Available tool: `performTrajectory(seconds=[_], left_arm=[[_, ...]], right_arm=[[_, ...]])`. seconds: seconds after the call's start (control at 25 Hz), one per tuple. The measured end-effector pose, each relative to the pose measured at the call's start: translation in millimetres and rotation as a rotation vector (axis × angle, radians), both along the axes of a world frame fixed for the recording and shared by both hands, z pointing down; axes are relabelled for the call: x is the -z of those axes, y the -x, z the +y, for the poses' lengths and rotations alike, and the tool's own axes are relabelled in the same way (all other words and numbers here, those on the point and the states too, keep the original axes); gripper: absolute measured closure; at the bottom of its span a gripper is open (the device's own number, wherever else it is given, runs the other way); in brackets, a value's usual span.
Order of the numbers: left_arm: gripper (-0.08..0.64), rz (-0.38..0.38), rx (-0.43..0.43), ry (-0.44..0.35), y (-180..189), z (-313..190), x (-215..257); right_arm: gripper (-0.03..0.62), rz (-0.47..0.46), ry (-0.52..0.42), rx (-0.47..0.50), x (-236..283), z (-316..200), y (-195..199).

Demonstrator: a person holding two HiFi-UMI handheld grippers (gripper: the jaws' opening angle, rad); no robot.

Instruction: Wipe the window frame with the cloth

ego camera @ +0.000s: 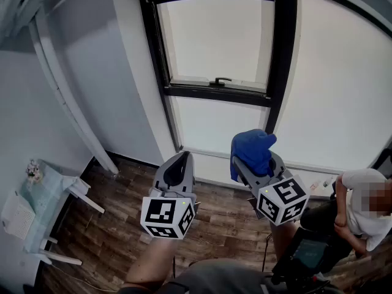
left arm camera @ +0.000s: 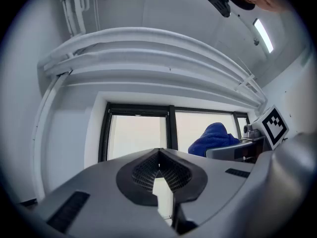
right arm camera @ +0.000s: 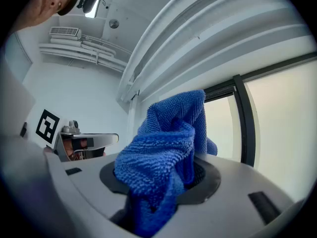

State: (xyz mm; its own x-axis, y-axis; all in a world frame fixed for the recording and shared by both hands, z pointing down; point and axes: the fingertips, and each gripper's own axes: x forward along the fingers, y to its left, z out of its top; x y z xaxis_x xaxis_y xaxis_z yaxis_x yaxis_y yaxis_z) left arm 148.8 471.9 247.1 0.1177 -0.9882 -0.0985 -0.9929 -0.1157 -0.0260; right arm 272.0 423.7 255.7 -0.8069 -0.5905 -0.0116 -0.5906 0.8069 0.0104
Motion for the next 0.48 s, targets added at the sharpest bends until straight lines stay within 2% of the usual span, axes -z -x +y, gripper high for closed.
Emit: performTrajectory(seconds=[0.48], left_arm=[[0.551,-0.006,-0.025,0.037,6,2,-14]], right_arm=[[0.382,-0.015,0.023,-0.023,-6,-2,2]])
